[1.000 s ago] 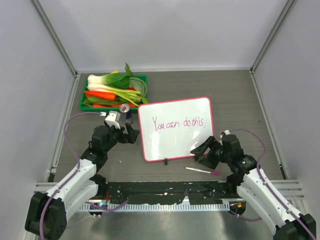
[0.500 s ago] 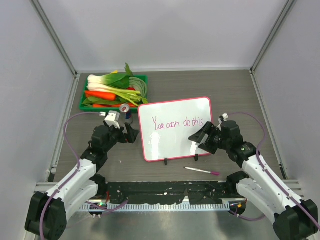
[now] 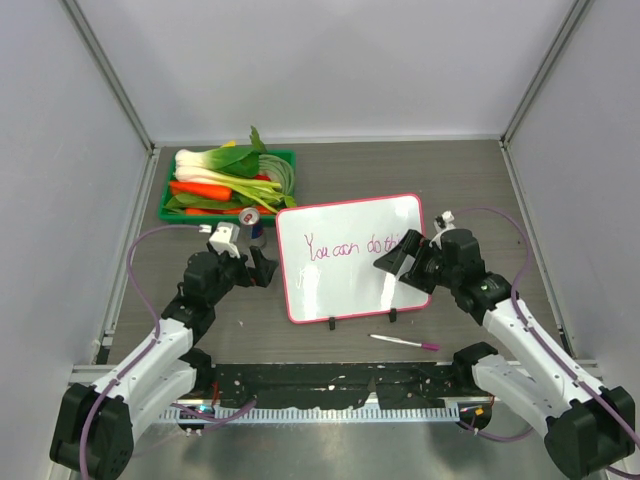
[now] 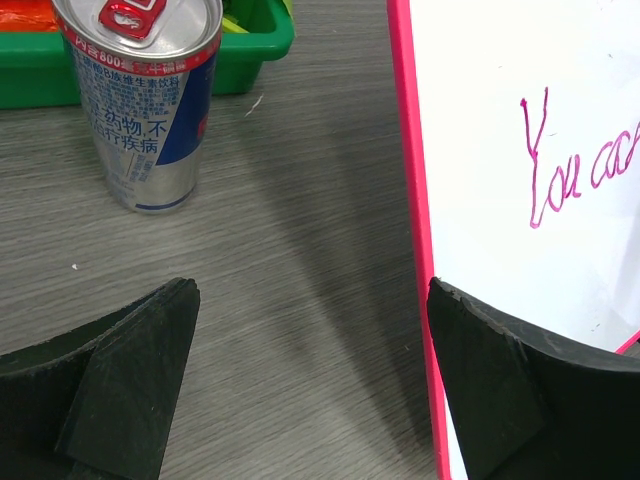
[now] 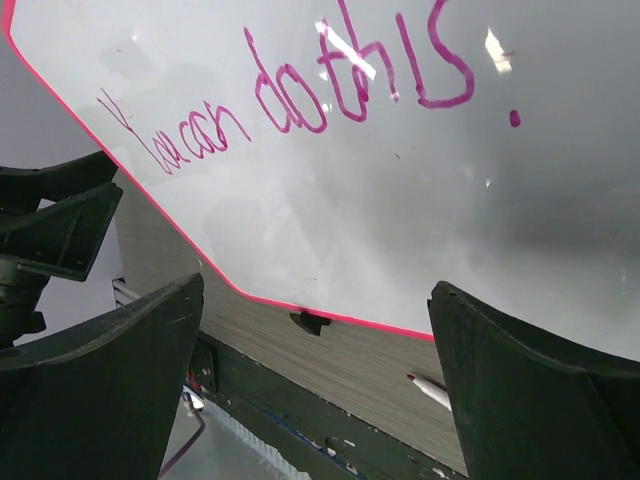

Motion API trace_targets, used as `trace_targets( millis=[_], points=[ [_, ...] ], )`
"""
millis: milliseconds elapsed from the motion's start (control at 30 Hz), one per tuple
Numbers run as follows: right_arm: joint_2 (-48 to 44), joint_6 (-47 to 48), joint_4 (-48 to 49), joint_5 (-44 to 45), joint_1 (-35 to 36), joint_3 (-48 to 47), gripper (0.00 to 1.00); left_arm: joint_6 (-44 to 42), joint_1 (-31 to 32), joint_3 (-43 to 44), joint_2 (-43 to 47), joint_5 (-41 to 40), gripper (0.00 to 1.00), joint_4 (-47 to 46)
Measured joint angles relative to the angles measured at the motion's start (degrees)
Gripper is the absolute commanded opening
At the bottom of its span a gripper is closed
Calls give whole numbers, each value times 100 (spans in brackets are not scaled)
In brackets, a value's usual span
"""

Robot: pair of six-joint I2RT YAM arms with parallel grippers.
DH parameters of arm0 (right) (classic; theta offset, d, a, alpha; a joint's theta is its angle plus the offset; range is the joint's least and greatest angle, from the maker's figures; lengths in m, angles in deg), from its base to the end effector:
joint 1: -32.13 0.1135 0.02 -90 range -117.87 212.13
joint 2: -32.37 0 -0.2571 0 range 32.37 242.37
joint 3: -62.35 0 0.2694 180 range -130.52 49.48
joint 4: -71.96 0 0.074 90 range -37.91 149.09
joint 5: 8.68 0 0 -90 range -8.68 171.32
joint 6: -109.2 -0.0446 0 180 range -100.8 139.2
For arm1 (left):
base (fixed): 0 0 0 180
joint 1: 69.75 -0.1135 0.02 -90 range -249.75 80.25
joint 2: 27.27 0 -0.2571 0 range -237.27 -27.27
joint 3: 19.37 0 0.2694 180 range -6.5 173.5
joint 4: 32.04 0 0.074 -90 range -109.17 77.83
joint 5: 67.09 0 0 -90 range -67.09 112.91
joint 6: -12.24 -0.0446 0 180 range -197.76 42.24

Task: Write a sentence on the whiteboard
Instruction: Reset both arms

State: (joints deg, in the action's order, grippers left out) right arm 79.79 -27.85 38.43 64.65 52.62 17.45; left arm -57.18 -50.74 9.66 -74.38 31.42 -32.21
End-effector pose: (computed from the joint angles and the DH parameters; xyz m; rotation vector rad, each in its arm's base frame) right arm 0.1918 0.0853 0.2223 0.3676 2.3167 0.9467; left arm 0.1997 -0.0758 0.1819 0.0778 1.9247 -0.6087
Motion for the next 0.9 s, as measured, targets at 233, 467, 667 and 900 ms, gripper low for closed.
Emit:
trace_targets(
  millis=[233, 467, 667, 900],
  points=[
    [118, 238, 46, 138, 0, -295, 99, 0, 0, -13, 0, -20, 100, -2],
    [120, 452, 39, 358, 0, -479, 99, 0, 0, -15, -2, -46, 100, -2],
    [120, 688, -96, 647, 0, -656, 99, 2, 0, -15, -55, -55, 100, -7],
    [42, 879, -177, 1003, 0, -741, 99, 4, 0, -15, -92, -59, 100, -9]
  ],
)
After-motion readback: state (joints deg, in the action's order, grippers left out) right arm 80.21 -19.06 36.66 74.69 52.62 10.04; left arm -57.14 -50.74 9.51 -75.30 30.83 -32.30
